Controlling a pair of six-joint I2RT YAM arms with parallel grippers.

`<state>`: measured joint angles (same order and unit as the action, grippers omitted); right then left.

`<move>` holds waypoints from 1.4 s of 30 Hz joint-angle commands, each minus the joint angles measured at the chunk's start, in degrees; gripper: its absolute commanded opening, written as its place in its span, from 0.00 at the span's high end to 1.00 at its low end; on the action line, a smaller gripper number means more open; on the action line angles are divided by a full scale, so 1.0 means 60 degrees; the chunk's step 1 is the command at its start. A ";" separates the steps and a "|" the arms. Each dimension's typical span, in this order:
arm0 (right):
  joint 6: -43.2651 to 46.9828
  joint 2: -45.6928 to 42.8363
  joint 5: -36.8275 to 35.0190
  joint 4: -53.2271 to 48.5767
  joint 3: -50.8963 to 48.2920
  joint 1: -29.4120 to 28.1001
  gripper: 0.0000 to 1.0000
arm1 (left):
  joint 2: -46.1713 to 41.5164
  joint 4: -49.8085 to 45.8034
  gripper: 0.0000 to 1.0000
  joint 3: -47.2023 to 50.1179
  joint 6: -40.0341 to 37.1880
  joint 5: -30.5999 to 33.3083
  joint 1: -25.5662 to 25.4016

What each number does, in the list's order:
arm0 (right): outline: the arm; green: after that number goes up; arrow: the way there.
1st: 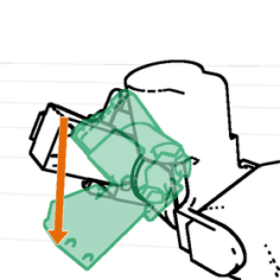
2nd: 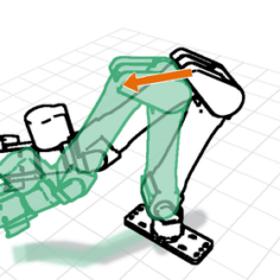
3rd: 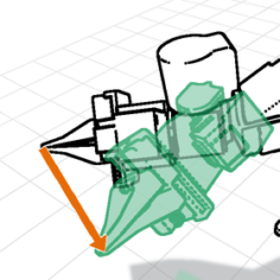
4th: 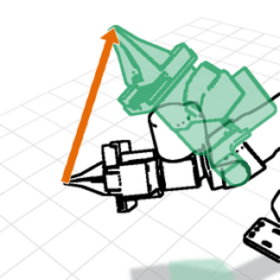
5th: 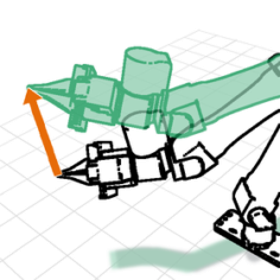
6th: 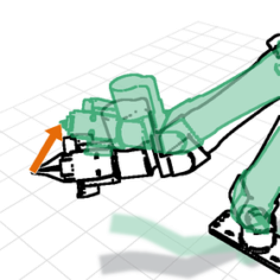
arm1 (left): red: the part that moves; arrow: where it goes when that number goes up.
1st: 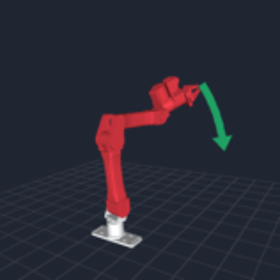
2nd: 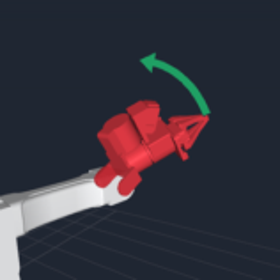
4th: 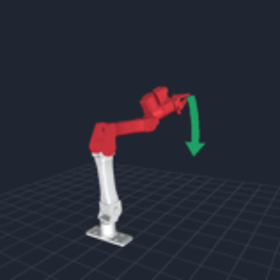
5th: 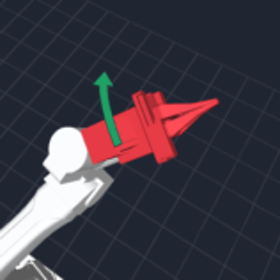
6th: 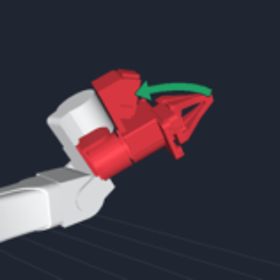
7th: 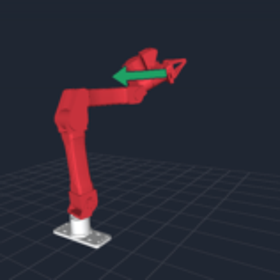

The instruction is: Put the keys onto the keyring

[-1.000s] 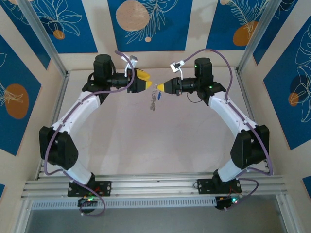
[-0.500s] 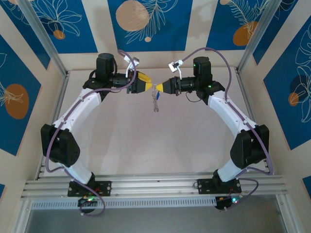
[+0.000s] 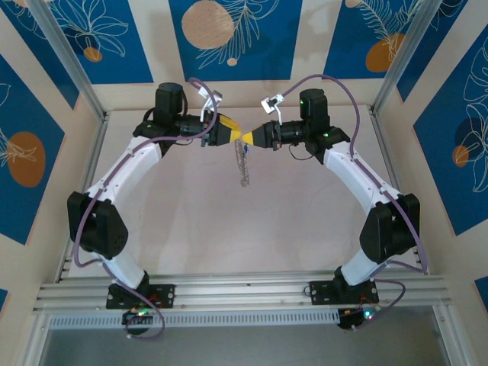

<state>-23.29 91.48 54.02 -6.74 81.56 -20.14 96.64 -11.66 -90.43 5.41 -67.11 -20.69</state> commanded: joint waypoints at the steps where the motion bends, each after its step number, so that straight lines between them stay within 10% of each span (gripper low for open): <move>1: 0.0173 0.0017 0.0137 -0.0046 0.0366 -0.0057 1.00 | 0.0078 -0.0420 0.65 -0.0334 -0.0415 -0.0431 -0.0111; 28: -0.0047 -0.0183 0.0108 0.0235 0.0070 0.0198 1.00 | -0.0034 -0.0058 1.00 -0.0194 -0.0415 -0.0934 -0.0361; 34: -0.0734 -0.0985 0.0495 0.1195 -0.0809 0.0911 0.72 | -0.0431 0.2478 1.00 0.0735 0.1169 -0.0290 -0.0361; 42: -0.1246 -0.2419 -0.0603 0.1969 -0.2309 0.1223 0.59 | -0.0736 0.5466 1.00 0.1709 0.3370 0.0347 -0.0361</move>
<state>-28.25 79.70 53.19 1.23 70.85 -12.62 95.15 10.50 -81.17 19.22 -66.50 -22.63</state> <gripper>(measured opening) 0.405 0.047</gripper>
